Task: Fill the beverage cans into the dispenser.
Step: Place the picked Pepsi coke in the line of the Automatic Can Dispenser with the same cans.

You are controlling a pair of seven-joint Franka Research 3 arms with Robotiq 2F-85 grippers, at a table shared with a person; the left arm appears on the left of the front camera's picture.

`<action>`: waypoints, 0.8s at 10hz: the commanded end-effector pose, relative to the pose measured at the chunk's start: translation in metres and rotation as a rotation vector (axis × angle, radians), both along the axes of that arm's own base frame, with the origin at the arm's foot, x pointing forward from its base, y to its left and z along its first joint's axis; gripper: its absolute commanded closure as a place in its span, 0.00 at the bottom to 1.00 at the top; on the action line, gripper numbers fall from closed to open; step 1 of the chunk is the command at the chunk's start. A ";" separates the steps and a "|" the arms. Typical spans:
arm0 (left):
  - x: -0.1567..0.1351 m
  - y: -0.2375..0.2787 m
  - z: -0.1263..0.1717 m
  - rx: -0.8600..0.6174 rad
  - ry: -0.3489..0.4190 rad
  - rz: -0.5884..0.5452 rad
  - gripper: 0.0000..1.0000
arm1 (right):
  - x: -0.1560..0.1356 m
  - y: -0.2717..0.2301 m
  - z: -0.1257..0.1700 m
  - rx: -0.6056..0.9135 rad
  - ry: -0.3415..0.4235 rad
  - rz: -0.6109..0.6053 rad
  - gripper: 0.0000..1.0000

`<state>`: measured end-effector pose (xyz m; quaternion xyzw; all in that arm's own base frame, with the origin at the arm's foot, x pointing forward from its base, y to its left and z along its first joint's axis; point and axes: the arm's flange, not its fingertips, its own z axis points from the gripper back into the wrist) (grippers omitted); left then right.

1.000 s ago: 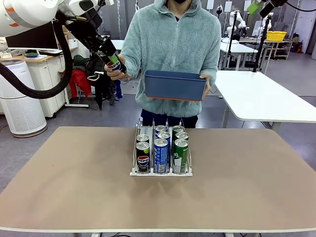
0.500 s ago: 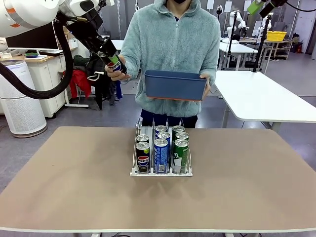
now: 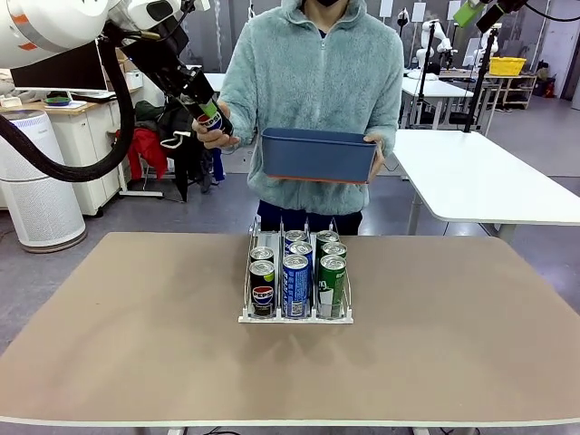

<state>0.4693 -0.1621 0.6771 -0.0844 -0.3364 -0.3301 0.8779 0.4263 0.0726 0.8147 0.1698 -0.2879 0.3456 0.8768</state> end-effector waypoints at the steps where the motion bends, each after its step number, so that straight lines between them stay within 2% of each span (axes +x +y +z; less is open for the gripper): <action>1: 0.000 0.001 0.001 0.002 -0.004 0.001 0.99 | -0.002 0.000 -0.001 0.005 0.001 0.007 0.00; 8: 0.000 0.001 0.001 0.002 -0.004 0.001 0.99 | -0.002 0.000 -0.001 0.005 0.001 0.007 0.00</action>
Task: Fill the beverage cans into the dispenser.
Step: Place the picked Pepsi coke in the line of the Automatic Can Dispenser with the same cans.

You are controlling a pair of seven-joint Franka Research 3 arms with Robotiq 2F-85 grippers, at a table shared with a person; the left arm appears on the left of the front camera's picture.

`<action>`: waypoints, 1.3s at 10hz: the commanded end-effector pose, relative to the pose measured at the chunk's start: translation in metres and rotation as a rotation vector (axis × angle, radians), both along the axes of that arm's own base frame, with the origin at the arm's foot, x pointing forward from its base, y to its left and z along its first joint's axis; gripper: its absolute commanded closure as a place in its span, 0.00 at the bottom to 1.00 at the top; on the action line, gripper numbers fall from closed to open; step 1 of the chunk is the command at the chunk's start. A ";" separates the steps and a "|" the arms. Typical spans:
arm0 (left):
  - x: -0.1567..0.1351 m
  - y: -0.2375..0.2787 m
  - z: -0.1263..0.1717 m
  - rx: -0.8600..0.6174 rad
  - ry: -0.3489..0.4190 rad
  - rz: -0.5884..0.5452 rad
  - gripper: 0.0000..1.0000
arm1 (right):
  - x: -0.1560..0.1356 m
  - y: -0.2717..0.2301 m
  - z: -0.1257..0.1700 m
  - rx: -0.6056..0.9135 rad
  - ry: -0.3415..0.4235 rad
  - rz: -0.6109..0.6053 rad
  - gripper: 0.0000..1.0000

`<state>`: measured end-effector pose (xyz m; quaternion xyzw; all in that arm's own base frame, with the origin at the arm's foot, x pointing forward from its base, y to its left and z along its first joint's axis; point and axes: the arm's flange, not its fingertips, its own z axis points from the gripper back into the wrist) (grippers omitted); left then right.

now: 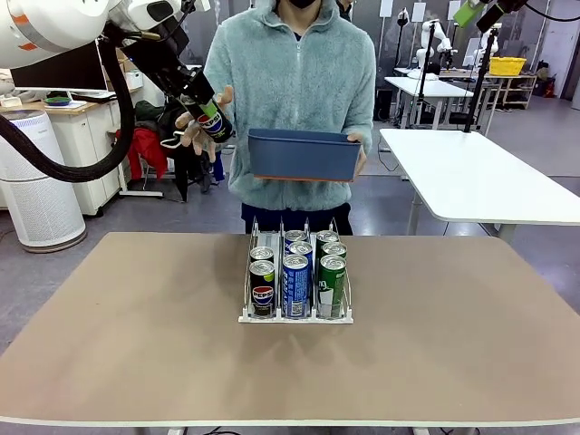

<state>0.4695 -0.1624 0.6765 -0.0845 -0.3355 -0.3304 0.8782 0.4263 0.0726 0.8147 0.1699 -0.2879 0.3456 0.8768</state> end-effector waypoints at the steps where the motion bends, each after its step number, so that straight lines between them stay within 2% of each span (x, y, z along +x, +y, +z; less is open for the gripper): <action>1: 0.000 0.002 0.002 0.002 -0.006 0.002 0.99 | -0.002 0.000 -0.001 0.005 0.000 0.007 0.00; 6: 0.000 0.002 0.002 0.002 -0.006 0.002 0.99 | -0.002 0.000 -0.001 0.005 0.000 0.007 0.00; 7: 0.000 0.000 0.000 0.000 0.000 0.000 0.42 | -0.002 0.000 -0.001 0.005 0.000 0.007 0.00; 10: -0.009 -0.028 -0.015 0.014 0.126 0.119 0.42 | -0.002 0.000 -0.001 0.005 0.000 0.007 0.00; 11: -0.017 -0.043 -0.023 0.045 0.148 0.152 0.42 | -0.002 0.000 -0.001 0.005 0.000 0.007 0.00; 13: -0.034 -0.067 -0.039 0.086 0.171 0.141 0.42 | -0.002 0.000 -0.001 0.005 0.000 0.007 0.00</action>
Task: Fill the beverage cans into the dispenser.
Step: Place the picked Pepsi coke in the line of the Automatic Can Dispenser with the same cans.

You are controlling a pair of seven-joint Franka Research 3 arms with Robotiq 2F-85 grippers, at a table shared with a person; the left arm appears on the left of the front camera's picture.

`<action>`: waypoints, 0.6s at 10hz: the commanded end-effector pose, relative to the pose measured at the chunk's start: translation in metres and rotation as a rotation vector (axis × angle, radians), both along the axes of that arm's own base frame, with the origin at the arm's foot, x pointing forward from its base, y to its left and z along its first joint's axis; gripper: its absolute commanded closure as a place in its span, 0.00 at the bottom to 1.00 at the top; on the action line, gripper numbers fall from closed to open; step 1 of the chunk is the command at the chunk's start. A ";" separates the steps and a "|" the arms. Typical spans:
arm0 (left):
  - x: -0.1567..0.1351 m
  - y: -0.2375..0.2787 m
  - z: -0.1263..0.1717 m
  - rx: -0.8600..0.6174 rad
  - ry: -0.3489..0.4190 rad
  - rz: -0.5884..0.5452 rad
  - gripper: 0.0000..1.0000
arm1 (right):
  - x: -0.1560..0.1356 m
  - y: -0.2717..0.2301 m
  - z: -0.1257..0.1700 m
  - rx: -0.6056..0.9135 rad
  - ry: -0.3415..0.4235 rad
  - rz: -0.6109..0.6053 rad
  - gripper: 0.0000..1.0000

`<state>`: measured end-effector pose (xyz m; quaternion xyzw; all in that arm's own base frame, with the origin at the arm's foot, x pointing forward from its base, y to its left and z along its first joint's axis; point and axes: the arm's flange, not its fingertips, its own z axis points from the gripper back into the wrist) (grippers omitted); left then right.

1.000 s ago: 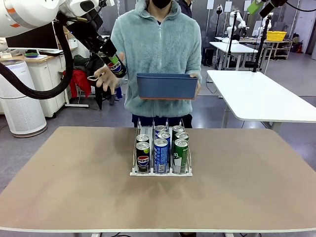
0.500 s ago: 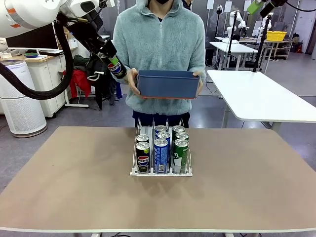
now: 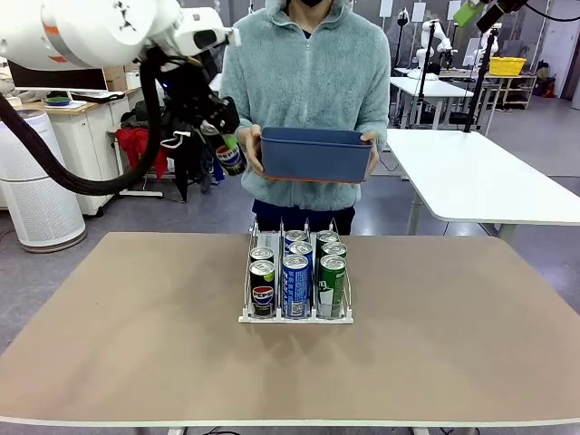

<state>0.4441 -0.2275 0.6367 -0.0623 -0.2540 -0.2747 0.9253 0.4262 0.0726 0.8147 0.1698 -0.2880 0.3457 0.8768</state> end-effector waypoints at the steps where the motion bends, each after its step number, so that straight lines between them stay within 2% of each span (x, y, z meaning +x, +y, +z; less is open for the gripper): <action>1: -0.018 -0.012 -0.009 0.012 0.037 -0.002 0.42 | -0.002 0.000 -0.001 0.005 0.001 0.007 0.00; 3: -0.027 -0.026 -0.020 0.004 0.067 -0.032 0.42 | -0.002 0.000 -0.001 0.005 0.001 0.007 0.00; 4: -0.030 -0.027 -0.017 0.013 0.103 -0.086 0.42 | -0.002 0.000 -0.001 0.005 0.001 0.007 0.00; 5: -0.021 -0.031 -0.021 0.026 0.063 -0.030 0.42 | -0.002 0.000 -0.001 0.005 0.001 0.007 0.00; 6: -0.021 -0.031 -0.021 0.026 0.063 -0.030 0.42 | -0.002 0.000 -0.001 0.005 0.001 0.007 0.00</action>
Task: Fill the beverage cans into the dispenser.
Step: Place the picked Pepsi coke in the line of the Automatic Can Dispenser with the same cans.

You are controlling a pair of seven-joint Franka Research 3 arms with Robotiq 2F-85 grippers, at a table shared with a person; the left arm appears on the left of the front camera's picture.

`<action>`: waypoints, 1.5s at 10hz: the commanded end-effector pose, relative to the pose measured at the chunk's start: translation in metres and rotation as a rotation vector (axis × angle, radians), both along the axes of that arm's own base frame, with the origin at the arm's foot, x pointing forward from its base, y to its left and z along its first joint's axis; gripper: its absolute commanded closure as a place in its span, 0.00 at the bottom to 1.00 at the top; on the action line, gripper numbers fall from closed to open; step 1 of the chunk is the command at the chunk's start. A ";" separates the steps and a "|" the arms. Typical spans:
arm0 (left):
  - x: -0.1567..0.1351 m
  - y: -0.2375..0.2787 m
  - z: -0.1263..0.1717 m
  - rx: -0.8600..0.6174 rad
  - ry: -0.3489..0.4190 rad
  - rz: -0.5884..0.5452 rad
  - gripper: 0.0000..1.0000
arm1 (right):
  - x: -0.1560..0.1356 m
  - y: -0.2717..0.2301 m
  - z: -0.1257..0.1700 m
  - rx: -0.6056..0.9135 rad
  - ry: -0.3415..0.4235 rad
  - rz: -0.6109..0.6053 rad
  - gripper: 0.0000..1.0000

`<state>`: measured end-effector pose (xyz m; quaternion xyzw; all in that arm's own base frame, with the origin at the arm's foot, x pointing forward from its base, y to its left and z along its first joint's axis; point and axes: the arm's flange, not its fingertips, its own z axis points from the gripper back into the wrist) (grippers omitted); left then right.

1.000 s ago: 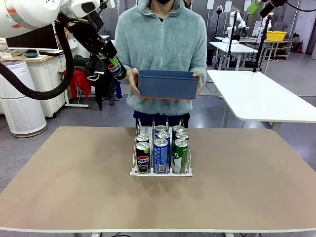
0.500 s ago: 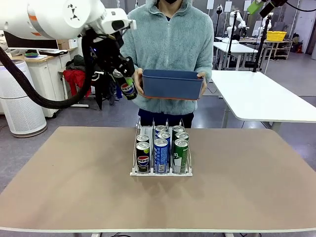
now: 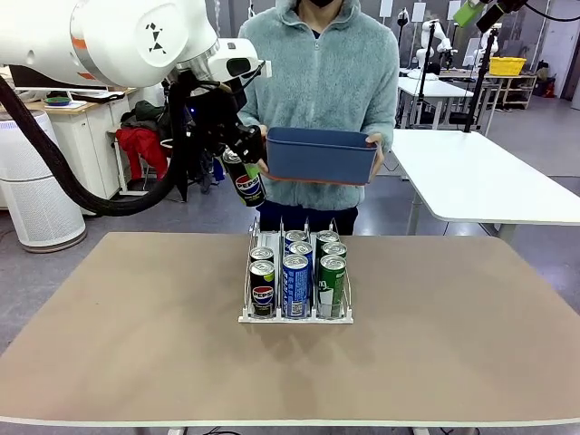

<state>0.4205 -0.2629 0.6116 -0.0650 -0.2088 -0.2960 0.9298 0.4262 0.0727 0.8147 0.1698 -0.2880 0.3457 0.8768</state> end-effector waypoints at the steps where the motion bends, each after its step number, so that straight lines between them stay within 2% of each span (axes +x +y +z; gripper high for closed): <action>1: 0.003 0.004 0.004 -0.005 -0.022 0.014 0.42 | -0.002 0.000 -0.001 0.005 0.001 0.007 0.00; 3: 0.001 0.001 0.000 -0.001 -0.001 0.002 0.42 | -0.002 0.000 -0.001 0.005 0.001 0.007 0.00; 4: 0.003 -0.003 -0.002 0.013 -0.026 0.121 0.42 | -0.002 0.000 -0.001 0.005 0.001 0.007 0.00; 6: -0.013 -0.024 -0.010 0.035 -0.060 0.225 0.42 | -0.002 0.000 -0.001 0.005 0.001 0.007 0.00; 10: -0.071 -0.063 -0.053 0.071 -0.115 0.192 0.42 | -0.002 0.000 -0.001 0.005 0.001 0.007 0.00; 11: -0.085 -0.068 -0.059 0.053 -0.129 0.158 0.42 | -0.002 0.000 -0.001 0.005 0.001 0.007 0.00; 12: -0.099 -0.070 -0.067 0.045 -0.135 0.078 0.42 | -0.002 0.000 -0.001 0.005 0.001 0.007 0.00; 14: -0.118 -0.067 -0.092 0.006 -0.077 0.052 0.42 | -0.002 0.000 -0.001 0.005 0.001 0.007 0.00; 15: -0.125 -0.065 -0.099 -0.017 -0.062 -0.001 0.42 | -0.002 0.000 -0.001 0.005 0.001 0.007 0.00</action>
